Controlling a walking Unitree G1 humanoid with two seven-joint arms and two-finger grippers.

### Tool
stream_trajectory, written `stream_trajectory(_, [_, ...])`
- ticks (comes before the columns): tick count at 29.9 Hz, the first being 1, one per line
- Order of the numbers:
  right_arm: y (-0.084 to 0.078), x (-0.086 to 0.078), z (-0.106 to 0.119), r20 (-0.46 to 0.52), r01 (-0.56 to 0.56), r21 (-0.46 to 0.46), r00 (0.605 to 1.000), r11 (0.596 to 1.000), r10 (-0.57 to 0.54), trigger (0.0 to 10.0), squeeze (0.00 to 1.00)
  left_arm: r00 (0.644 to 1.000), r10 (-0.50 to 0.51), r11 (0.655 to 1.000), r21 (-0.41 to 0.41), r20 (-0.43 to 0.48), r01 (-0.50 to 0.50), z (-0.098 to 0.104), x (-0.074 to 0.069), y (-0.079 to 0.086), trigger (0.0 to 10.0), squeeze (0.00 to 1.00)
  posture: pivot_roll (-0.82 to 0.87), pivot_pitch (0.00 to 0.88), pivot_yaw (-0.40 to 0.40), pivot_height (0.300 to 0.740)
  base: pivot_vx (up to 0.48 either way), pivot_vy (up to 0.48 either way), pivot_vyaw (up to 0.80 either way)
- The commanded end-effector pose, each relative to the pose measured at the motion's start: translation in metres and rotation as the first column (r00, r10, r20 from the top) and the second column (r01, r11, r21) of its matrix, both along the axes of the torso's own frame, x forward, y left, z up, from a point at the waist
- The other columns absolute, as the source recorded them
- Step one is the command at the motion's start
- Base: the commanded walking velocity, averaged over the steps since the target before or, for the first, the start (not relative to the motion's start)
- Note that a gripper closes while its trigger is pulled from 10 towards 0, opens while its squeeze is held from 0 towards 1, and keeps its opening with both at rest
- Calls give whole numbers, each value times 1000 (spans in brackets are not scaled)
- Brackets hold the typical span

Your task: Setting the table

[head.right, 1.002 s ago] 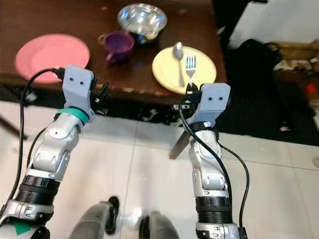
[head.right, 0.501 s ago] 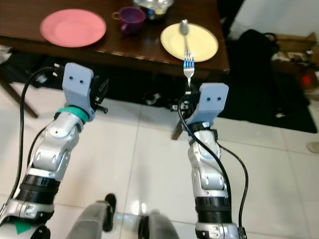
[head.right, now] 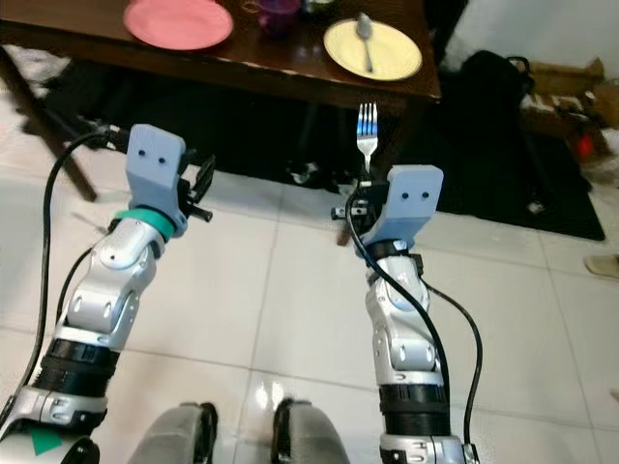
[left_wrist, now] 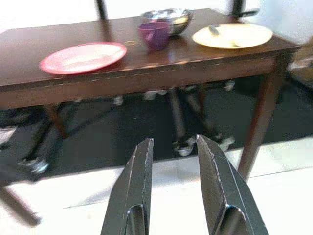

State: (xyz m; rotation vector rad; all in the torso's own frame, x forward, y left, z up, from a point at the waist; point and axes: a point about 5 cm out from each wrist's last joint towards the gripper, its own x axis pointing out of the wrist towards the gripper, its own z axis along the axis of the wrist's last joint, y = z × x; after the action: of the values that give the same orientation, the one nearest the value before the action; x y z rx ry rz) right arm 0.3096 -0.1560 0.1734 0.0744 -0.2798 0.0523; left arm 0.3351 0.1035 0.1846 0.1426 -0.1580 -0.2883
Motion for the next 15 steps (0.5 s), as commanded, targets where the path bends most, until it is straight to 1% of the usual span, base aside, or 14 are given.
stream_trajectory(1, [-7,-2,-1,-5,17,23,1000,1000,-17,10000,0,999,-24,1000,-4,-25,24,-4,-1,-5,10000,0,84,98,-13,740,0,0,0])
stream_trajectory(4, [-7,-1,-3,-23,20,0,1000,1000,-20,10000,0,999,-24,1000,-3,-26,24,-4,-1,-5,10000,0,84,100,-13,740,0,0,0])
stream_trajectory(6, [-6,-1,-4,-30,13,-34,999,999,-14,10000,0,999,-21,1000,-1,-26,21,-5,-1,-5,10000,0,84,103,-13,740,0,0,800])
stream_trajectory(15, [-5,-1,-3,-24,10,-30,1000,1000,-11,10000,0,1000,-17,1000,2,-27,17,-5,0,-5,10000,0,84,103,-12,740,0,0,800])
